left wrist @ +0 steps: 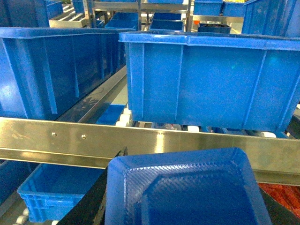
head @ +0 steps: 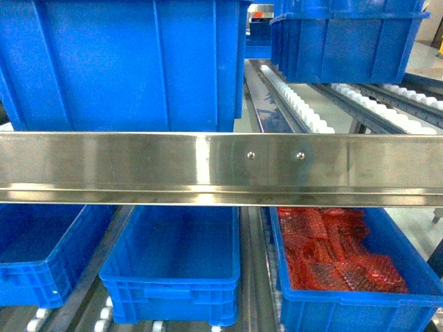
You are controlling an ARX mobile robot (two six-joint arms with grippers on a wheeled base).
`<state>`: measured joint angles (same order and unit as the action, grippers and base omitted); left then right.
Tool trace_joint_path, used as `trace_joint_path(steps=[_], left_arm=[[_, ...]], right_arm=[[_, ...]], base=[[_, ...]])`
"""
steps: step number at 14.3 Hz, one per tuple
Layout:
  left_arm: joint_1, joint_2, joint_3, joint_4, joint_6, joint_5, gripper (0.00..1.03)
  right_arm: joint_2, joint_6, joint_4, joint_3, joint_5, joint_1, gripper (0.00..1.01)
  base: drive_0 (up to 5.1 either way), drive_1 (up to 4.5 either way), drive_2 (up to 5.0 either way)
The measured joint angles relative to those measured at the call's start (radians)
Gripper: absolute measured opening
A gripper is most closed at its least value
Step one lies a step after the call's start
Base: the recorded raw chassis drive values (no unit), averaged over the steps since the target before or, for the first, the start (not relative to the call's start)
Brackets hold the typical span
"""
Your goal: Pick blue part to blue bin on bottom shelf
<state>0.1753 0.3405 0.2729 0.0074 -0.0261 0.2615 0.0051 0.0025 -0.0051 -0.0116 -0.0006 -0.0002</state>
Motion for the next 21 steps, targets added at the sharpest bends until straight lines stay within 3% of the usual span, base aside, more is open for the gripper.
trace_joint_path(steps=[3,21], left_arm=[[0.000,0.000,0.000,0.000,0.000,0.000,0.44],[0.000,0.000,0.000,0.000,0.000,0.000,0.44]], right_arm=[[0.000,0.000,0.000,0.000,0.000,0.000,0.98],[0.000,0.000,0.000,0.000,0.000,0.000,0.98]], base=[[-4.9,2.42,2.4],[0.0,0.00,0.0]])
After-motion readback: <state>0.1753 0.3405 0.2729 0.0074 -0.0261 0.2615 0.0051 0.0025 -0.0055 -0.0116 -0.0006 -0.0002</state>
